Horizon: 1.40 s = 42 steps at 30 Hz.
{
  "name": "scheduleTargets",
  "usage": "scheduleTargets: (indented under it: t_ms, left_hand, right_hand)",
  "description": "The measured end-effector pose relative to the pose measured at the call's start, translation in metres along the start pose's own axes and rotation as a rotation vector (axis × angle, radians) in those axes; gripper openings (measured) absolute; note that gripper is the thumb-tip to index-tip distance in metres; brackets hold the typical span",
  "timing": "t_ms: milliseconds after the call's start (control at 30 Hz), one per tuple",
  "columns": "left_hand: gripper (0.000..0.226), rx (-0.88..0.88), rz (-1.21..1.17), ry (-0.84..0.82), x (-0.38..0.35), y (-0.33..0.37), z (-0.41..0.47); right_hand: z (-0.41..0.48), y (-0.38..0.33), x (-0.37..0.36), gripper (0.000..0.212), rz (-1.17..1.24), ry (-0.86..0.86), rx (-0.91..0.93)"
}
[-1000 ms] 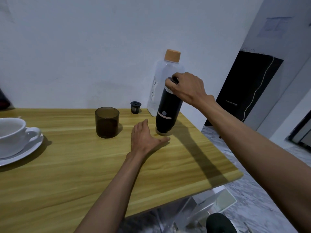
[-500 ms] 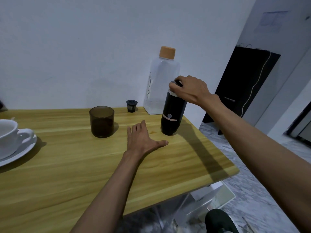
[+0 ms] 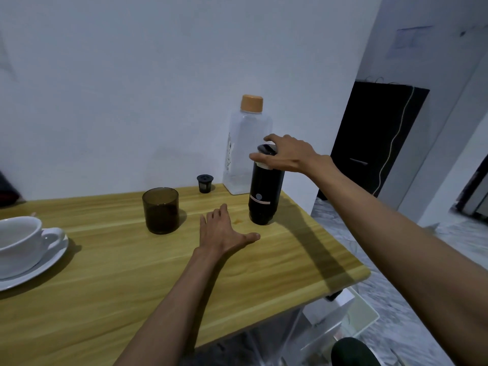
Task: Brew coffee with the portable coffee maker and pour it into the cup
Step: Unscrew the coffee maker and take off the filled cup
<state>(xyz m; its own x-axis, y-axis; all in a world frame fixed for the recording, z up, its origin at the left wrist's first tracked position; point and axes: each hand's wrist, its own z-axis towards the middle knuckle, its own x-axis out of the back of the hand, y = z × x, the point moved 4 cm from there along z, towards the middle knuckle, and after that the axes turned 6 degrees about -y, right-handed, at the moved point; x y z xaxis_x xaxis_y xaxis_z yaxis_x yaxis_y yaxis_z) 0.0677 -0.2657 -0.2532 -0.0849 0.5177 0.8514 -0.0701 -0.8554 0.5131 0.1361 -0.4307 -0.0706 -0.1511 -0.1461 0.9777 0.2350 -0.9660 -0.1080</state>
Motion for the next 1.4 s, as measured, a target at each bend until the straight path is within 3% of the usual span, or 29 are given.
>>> scheduleTargets:
  t_ms: [233,467,767,1100,1233,1400]
  left_hand:
    - [0.119,-0.034,0.051,0.011,0.041,0.008,-0.002]
    - [0.081,-0.107,0.147,0.223,0.123,0.005,-0.022]
    - [0.071,0.053,0.220,0.397,0.220,-0.073,-0.086]
    - [0.034,0.360,0.014,0.686,0.275,-0.201,-0.186]
    - [0.041,0.544,-0.097,0.645,0.259,-0.249,-0.212]
    - [0.054,0.675,-0.245,0.447,0.230,-0.293,-0.220]
  right_hand:
    - [-0.010,-0.016,0.024,0.084,0.053,0.044,0.033]
    - [-0.029,-0.071,0.046,0.069,0.110,0.191,0.219]
    - [-0.042,-0.183,0.013,0.057,0.245,0.161,0.382]
    - [-0.074,-0.307,-0.062,0.051,0.399,-0.074,0.509]
    - [-0.084,-0.334,-0.098,0.053,0.407,-0.206,0.523]
    - [-0.091,-0.349,-0.131,0.048,0.395,-0.233,0.519]
